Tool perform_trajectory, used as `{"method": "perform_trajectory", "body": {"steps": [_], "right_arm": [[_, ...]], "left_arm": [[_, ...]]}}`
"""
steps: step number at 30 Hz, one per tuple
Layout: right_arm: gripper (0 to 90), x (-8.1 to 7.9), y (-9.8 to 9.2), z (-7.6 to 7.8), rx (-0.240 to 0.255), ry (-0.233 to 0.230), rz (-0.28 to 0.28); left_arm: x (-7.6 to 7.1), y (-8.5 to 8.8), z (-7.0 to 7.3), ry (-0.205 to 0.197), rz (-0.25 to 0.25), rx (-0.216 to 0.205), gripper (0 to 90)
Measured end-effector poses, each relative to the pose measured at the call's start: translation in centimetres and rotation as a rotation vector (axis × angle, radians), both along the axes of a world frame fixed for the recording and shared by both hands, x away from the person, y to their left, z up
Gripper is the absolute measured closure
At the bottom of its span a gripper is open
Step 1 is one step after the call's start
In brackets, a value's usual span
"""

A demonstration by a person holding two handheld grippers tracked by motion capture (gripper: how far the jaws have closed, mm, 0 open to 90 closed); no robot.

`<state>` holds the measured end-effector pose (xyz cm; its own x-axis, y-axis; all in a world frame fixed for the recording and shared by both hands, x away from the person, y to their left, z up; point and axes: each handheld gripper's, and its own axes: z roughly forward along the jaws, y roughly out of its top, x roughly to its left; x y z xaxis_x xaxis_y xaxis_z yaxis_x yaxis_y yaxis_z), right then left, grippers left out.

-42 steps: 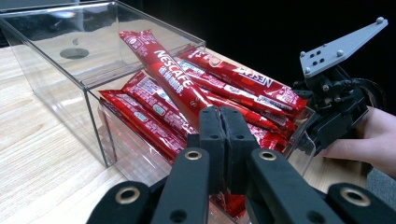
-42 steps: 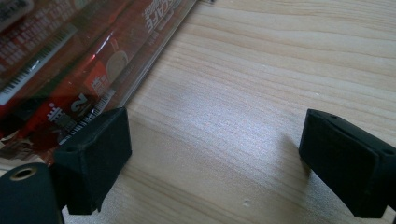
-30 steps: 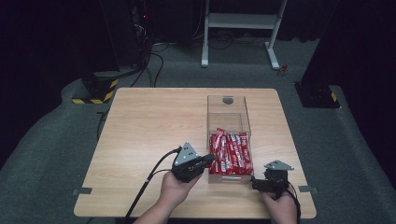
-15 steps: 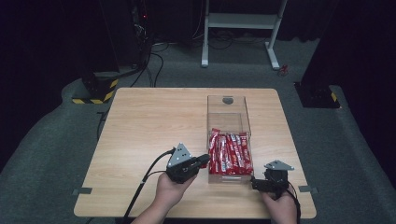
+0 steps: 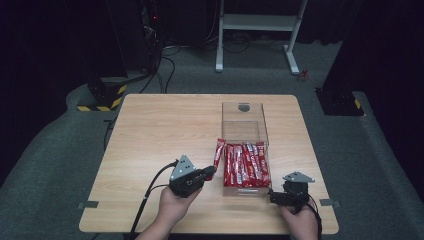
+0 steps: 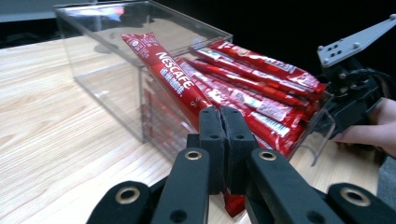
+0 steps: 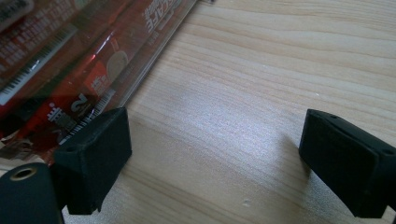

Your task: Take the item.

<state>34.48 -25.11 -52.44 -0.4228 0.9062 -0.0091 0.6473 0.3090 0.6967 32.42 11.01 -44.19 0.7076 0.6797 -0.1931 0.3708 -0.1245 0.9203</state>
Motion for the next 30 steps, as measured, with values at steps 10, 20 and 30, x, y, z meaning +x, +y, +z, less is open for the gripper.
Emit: {"method": "perform_trajectory", "body": {"steps": [10, 20, 30], "right_arm": [[9.0, 0.0, 0.0, 0.0, 0.0, 0.0, 0.0], [9.0, 0.0, 0.0, 0.0, 0.0, 0.0, 0.0], [9.1, 0.0, 0.0, 0.0, 0.0, 0.0, 0.0]], "left_arm": [[0.6, 3.0, -0.4, -0.017, 0.035, 0.083, 88.4], [1.7, 5.2, -1.2, -0.006, 0.092, 0.098, 88.4], [3.5, 5.9, -2.3, 0.02, 0.124, 0.12, 88.4]]}}
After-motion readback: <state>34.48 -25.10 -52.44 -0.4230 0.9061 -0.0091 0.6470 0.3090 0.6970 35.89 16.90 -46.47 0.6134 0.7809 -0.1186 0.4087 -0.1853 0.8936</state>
